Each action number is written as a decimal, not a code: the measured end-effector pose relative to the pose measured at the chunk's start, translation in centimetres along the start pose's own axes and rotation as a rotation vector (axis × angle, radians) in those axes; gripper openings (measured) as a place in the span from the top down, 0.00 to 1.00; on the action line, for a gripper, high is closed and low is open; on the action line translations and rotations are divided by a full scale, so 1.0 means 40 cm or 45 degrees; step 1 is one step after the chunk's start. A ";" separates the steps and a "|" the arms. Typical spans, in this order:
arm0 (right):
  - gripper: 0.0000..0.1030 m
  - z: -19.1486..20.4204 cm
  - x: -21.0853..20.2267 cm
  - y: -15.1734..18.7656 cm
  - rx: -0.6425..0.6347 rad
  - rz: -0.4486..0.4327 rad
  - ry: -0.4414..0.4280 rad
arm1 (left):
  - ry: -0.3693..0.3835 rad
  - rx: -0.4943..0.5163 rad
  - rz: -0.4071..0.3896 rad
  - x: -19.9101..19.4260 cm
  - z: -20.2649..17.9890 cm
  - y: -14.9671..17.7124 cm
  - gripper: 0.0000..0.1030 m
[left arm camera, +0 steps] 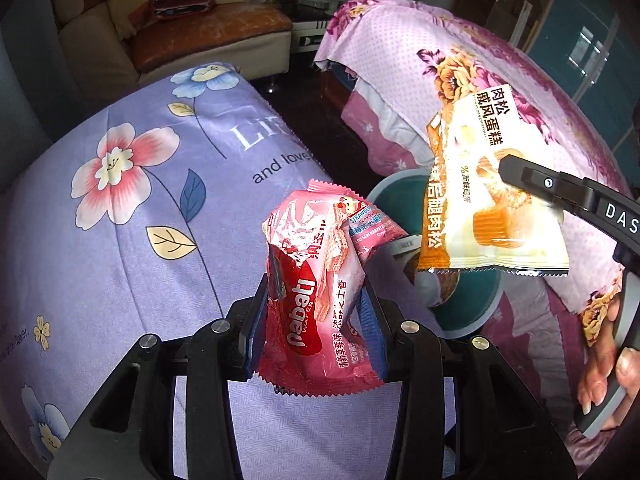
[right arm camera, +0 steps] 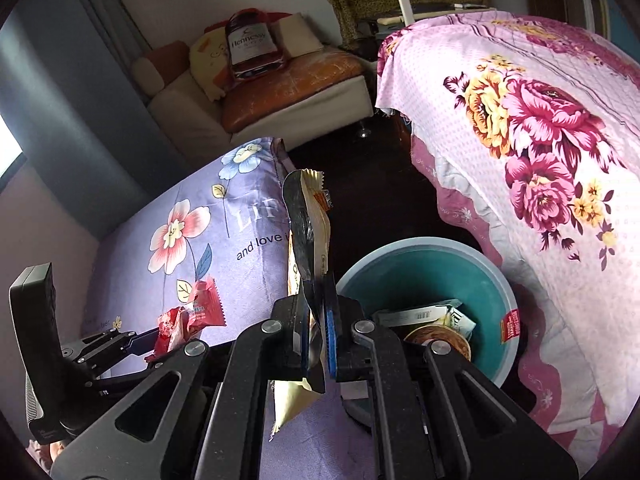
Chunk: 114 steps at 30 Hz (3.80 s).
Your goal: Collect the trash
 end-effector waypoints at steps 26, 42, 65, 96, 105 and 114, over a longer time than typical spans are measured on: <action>0.94 -0.265 -0.009 0.087 0.167 0.028 0.073 | -0.008 0.154 0.094 0.143 -0.272 -0.002 0.29; 0.94 -0.244 0.064 0.092 0.150 0.113 0.060 | -0.043 0.084 0.094 0.153 -0.227 -0.002 0.12; 0.19 -0.158 0.119 0.083 0.025 0.252 0.120 | -0.067 -0.037 0.071 0.136 -0.129 -0.006 0.10; 0.10 0.045 -0.039 0.097 -0.217 0.269 0.265 | -0.065 -0.231 -0.109 -0.093 0.031 0.046 0.04; 0.10 0.058 -0.040 0.093 -0.235 0.269 0.271 | -0.062 -0.258 -0.150 -0.107 0.048 0.048 0.04; 0.10 0.054 -0.019 0.098 -0.235 0.292 0.267 | -0.114 -0.238 -0.153 -0.094 0.044 0.055 0.04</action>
Point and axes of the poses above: each gripper's, at about its wrist camera, not at the fingertips, and x roughly the way its jaws point, z to its left, y to its underside, the point moved 2 cm from there along x, roughly the way its jaws point, and after that the axes turned 15 degrees about -x, right-handed, at the moved point
